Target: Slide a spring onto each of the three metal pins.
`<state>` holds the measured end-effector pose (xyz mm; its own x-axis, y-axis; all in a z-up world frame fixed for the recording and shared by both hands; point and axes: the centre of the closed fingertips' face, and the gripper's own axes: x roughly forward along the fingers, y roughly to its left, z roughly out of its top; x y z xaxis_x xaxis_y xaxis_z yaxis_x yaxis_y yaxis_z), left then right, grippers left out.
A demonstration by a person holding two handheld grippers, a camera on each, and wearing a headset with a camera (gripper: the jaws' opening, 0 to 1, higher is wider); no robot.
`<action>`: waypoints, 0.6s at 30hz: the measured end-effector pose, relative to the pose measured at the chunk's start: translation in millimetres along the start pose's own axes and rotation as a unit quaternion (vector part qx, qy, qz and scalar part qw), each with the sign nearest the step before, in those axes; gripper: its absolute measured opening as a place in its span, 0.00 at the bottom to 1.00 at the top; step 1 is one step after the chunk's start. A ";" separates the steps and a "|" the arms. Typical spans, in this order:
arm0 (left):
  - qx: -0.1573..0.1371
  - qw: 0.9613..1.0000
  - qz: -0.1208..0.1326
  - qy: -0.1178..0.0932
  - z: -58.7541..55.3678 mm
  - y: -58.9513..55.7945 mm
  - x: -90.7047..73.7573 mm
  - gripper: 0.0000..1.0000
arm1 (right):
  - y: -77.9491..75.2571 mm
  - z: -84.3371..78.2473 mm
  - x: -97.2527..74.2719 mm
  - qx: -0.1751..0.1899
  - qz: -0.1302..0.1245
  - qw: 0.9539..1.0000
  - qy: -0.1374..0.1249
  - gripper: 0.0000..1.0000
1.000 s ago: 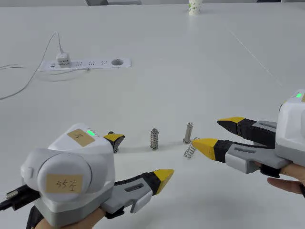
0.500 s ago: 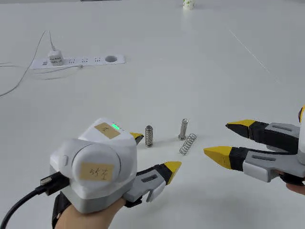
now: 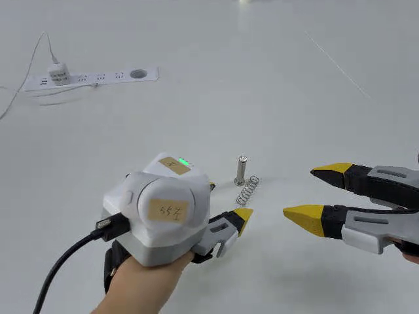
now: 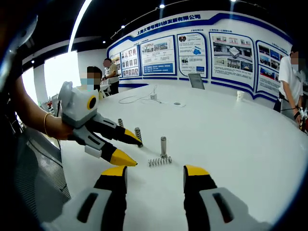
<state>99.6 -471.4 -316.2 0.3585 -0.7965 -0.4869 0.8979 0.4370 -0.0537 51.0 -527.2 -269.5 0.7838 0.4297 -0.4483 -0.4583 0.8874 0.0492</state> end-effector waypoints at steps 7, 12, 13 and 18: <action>-0.025 1.000 0.001 0.004 -2.2 2.5 13.7 0.33 | -4.4 -1.5 -3.0 0.017 -0.011 1.000 -0.011 0.46; -0.032 0.999 -0.001 0.010 -4.7 1.4 20.6 0.29 | -7.1 -6.4 -2.4 0.025 -0.018 1.000 -0.006 0.44; -0.028 1.000 0.000 0.011 -5.0 1.5 21.1 0.28 | -8.3 -7.4 -2.4 0.028 -0.022 0.999 -0.005 0.43; -0.018 1.000 0.001 0.014 -7.0 0.8 27.0 0.24 | -10.1 -8.7 -2.3 0.035 -0.027 0.999 -0.006 0.43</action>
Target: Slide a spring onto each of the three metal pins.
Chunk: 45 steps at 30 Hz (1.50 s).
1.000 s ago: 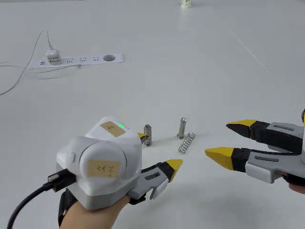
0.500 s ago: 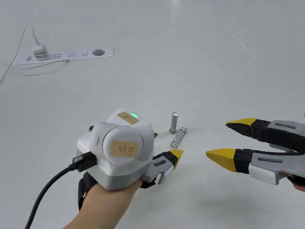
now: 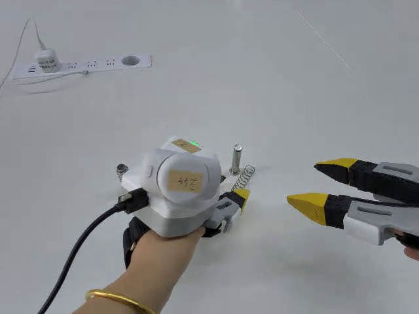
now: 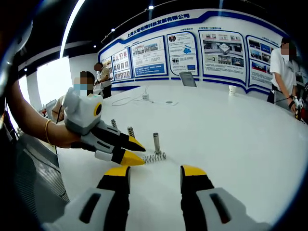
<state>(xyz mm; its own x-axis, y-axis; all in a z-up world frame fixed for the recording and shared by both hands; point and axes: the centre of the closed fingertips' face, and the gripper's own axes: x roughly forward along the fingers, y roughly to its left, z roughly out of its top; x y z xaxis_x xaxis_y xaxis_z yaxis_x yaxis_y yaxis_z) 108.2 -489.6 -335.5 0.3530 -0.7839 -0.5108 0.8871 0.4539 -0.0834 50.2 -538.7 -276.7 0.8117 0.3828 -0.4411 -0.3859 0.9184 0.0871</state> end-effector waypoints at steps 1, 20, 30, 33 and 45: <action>0.004 1.000 0.002 0.002 -0.7 0.4 1.0 0.23 | -0.3 -0.4 0.1 0.001 -0.001 1.000 0.000 0.43; 0.041 0.999 -0.001 0.018 -6.9 -1.7 13.3 0.15 | -5.7 -1.8 0.2 0.011 -0.008 1.000 0.003 0.42; 0.052 0.998 -0.012 0.015 -6.2 -3.7 12.7 0.11 | -3.9 -0.1 2.1 0.018 -0.007 1.000 0.004 0.42; 0.058 0.998 -0.019 0.011 -6.4 -7.1 8.0 0.10 | -3.2 2.1 2.7 0.029 -0.008 1.000 0.000 0.43; 0.052 0.998 -0.026 -0.029 8.2 -13.5 -19.1 0.10 | 0.0 21.3 6.9 0.092 -0.003 0.995 -0.022 0.43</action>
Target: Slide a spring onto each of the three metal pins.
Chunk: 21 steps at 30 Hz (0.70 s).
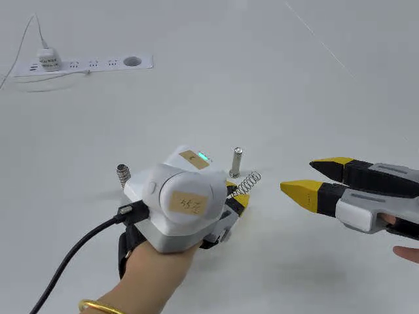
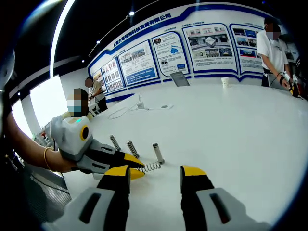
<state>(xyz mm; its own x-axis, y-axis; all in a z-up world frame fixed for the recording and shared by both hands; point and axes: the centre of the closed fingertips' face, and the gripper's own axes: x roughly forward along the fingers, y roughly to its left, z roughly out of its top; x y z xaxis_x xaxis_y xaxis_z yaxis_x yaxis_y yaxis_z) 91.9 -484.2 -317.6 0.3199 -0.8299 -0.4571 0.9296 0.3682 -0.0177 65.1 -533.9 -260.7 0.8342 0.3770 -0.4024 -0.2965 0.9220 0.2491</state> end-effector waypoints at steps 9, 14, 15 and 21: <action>-0.024 0.998 0.001 -0.053 22.2 -0.4 -27.0 0.10 | 18.4 16.4 7.1 0.042 0.029 0.999 -0.017 0.41; -0.044 0.996 0.001 -0.082 32.4 0.7 -41.8 0.10 | 30.4 24.2 9.7 0.080 0.053 0.995 -0.030 0.36; -0.052 0.995 0.000 -0.088 34.4 0.8 -43.8 0.10 | 31.6 25.4 10.0 0.083 0.055 0.994 -0.032 0.35; -0.095 0.988 -0.012 -0.122 44.4 -1.0 -56.5 0.10 | 44.2 33.8 12.9 0.111 0.079 0.990 -0.045 0.33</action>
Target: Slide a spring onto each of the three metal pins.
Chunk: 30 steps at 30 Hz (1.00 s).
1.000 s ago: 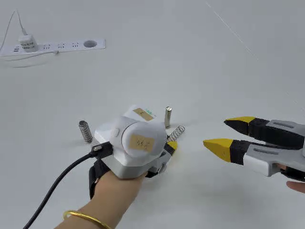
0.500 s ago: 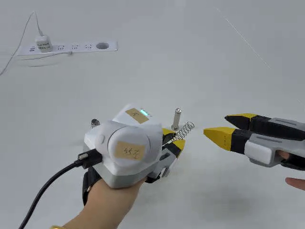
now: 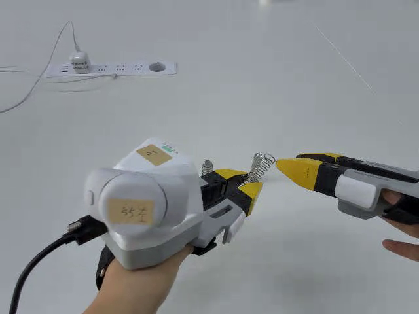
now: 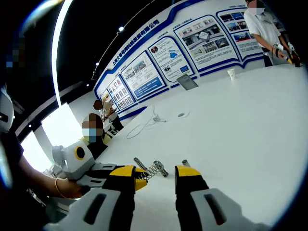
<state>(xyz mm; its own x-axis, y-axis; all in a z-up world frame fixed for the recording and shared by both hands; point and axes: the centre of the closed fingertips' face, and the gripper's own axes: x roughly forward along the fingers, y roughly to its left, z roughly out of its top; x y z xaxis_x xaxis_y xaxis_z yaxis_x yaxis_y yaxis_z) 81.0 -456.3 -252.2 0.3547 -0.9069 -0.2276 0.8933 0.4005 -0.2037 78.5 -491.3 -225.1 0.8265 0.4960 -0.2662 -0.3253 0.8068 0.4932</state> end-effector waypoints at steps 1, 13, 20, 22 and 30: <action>-0.003 1.000 -0.002 -0.003 1.0 -0.7 -1.2 0.10 | 1.5 0.5 0.6 0.004 0.003 1.000 -0.002 0.32; -0.026 0.998 -0.025 -0.043 15.7 -10.0 -15.5 0.10 | 22.7 0.2 10.6 0.057 0.045 0.997 -0.009 0.27; -0.040 0.997 -0.041 -0.060 22.6 -13.3 -15.9 0.10 | 28.2 4.6 13.5 0.094 0.063 0.993 -0.021 0.20; -0.039 0.996 -0.044 -0.063 24.4 -14.2 -16.0 0.10 | 28.0 5.6 13.7 0.100 0.064 0.993 -0.022 0.19; -0.042 0.996 -0.053 -0.064 25.7 -16.5 -17.2 0.10 | 29.7 6.2 15.1 0.117 0.073 0.990 -0.027 0.14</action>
<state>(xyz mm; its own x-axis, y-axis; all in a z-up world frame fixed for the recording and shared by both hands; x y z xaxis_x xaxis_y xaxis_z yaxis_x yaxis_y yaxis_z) 67.3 -450.8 -220.4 0.2964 -0.9518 -0.0786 0.9034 0.3061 -0.3004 84.1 -461.8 -209.3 0.8038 0.5791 -0.1361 -0.3333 0.6279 0.7033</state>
